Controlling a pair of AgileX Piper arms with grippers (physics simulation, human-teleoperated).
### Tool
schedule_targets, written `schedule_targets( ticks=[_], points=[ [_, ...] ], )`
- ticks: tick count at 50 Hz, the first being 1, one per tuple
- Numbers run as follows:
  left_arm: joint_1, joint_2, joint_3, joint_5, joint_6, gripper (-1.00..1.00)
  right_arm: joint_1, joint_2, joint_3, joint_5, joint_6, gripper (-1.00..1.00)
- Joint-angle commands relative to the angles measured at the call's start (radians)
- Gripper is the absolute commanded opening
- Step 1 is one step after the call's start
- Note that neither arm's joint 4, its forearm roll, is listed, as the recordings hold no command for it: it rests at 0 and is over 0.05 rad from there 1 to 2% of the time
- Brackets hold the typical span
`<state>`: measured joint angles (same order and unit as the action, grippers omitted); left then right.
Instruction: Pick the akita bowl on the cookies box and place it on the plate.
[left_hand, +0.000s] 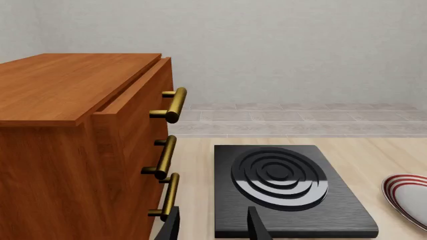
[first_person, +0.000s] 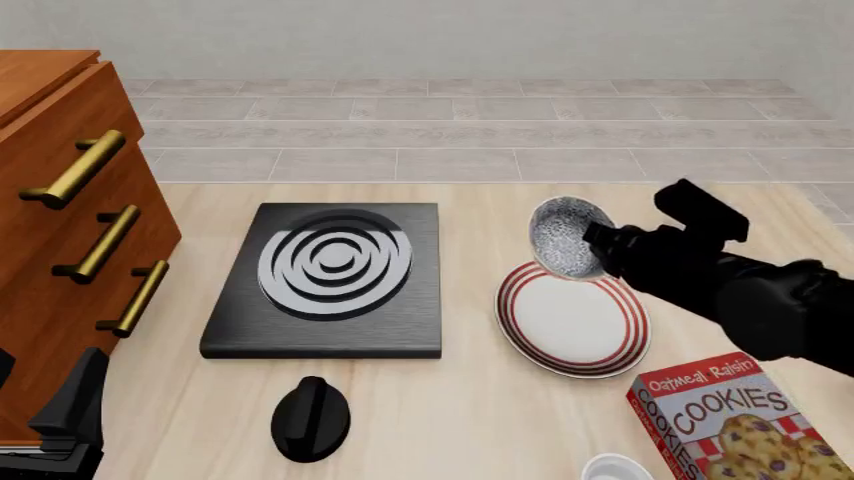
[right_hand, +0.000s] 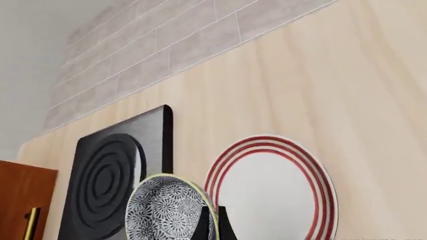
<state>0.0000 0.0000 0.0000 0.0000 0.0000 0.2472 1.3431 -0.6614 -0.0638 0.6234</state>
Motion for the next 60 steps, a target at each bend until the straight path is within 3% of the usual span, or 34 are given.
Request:
schedule_targets(
  ticks=[1,24,60],
  points=[
    [0.000,0.000,0.000,0.000,0.000,1.00,-0.007,0.060,0.014,-0.054,0.025,-1.00],
    [0.000,0.000,0.000,0.000,0.000,1.00,-0.091,0.115,0.020,-0.078,0.012,-1.00],
    [0.000,0.000,0.000,0.000,0.000,1.00,-0.136,0.166,0.055,-0.141,0.024,-1.00]
  ],
)
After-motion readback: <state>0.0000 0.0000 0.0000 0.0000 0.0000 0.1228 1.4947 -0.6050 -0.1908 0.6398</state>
